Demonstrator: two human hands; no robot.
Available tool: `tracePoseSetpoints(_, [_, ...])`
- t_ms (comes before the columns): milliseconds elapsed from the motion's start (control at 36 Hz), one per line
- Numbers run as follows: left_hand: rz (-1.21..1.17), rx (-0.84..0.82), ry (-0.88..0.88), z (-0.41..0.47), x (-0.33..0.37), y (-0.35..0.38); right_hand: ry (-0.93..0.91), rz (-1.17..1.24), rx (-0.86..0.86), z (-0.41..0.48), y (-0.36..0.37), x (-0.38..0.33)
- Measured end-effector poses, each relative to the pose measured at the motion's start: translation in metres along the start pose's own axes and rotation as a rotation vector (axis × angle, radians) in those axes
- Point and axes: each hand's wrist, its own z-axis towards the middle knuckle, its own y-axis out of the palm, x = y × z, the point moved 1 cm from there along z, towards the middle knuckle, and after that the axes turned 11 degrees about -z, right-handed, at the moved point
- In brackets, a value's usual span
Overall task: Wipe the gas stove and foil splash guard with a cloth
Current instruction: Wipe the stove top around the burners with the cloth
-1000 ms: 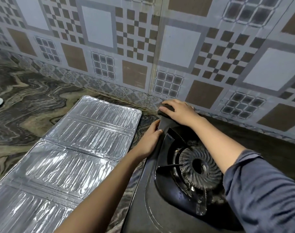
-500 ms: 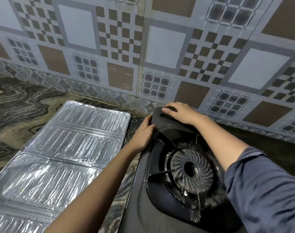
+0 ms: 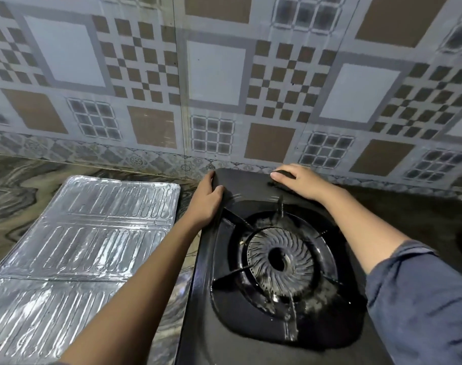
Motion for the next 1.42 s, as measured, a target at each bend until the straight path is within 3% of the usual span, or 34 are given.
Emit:
tracePoseSetpoints(278, [0.063, 0.007, 0.018, 0.002, 0.005, 0.0, 0.178, -0.019, 0.164, -0.022, 0.0, 0.021])
tracePoseSetpoints(472, [0.02, 0.004, 0.021, 0.0, 0.004, 0.0, 0.136, 0.005, 0.232, -0.025, 0.0, 0.015])
tracePoseSetpoints(722, [-0.059, 0.006, 0.031, 0.002, -0.002, -0.001, -0.2, 0.066, -0.059, -0.005, -0.001, -0.051])
tracePoseSetpoints(972, [-0.137, 0.007, 0.005, 0.005, -0.01, -0.004, -0.315, 0.054, -0.187, 0.013, 0.0, -0.084])
tracePoseSetpoints(1111, [-0.192, -0.001, -0.012, 0.007, -0.014, -0.004, -0.164, -0.111, -0.07, 0.01, -0.003, -0.083])
tracePoseSetpoints(1222, [-0.217, -0.022, -0.038, 0.008, -0.018, -0.005, 0.05, -0.164, -0.189, 0.003, -0.001, -0.084])
tracePoseSetpoints(1417, [-0.289, -0.101, -0.04, 0.005, -0.025, -0.012, -0.045, -0.099, -0.205, 0.011, 0.004, -0.102])
